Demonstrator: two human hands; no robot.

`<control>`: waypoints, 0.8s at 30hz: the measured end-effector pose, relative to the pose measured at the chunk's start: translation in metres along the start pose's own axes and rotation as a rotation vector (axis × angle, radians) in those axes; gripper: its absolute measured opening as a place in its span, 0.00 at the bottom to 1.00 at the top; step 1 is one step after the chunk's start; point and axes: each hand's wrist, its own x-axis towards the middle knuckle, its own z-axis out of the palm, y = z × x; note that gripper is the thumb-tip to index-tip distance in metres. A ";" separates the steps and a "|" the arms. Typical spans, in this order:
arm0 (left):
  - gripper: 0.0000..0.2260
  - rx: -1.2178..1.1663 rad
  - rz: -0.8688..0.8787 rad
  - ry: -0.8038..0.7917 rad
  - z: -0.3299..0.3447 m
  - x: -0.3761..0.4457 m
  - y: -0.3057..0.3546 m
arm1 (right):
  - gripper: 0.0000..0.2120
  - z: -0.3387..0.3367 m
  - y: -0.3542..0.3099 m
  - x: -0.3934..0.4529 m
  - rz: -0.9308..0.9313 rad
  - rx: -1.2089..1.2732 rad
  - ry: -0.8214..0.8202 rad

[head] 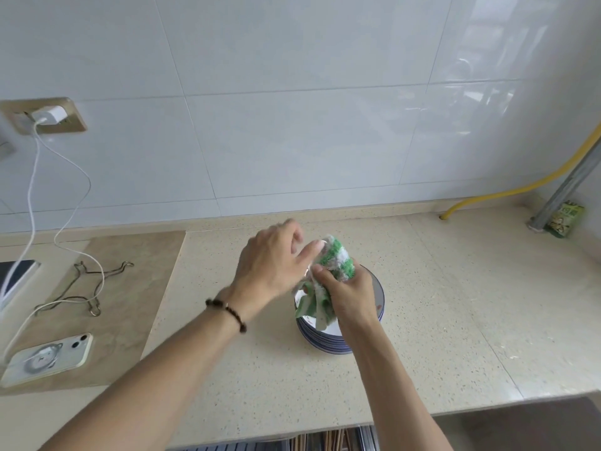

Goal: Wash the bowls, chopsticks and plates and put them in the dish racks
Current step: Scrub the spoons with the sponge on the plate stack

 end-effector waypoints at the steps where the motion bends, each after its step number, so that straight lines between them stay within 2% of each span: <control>1: 0.15 -0.072 -0.014 -0.050 -0.005 0.009 0.000 | 0.08 -0.002 -0.003 0.000 -0.020 -0.034 -0.064; 3: 0.13 -0.144 -0.011 -0.118 -0.005 0.020 0.001 | 0.11 -0.005 -0.010 0.000 -0.022 -0.025 -0.156; 6: 0.17 -0.150 0.019 -0.022 0.000 0.023 -0.001 | 0.18 -0.013 -0.018 0.003 0.040 0.195 -0.297; 8: 0.12 -0.206 0.000 0.005 -0.002 0.025 -0.002 | 0.17 -0.022 -0.021 0.006 0.050 0.240 -0.364; 11: 0.07 -0.298 -0.053 -0.078 -0.006 0.026 -0.002 | 0.14 -0.032 -0.025 0.005 0.052 0.217 -0.332; 14: 0.13 -0.211 -0.029 0.041 0.003 0.024 0.003 | 0.13 -0.020 -0.029 0.002 0.003 0.036 -0.341; 17: 0.11 -0.170 -0.026 0.109 0.012 0.022 0.006 | 0.13 -0.007 -0.022 0.000 -0.071 -0.168 -0.196; 20: 0.10 -0.228 -0.137 0.144 0.002 0.032 -0.012 | 0.18 -0.010 -0.013 -0.008 -0.053 -0.265 -0.234; 24: 0.10 -0.250 -0.142 0.061 0.003 0.025 -0.005 | 0.11 -0.009 -0.019 0.001 -0.056 -0.293 -0.200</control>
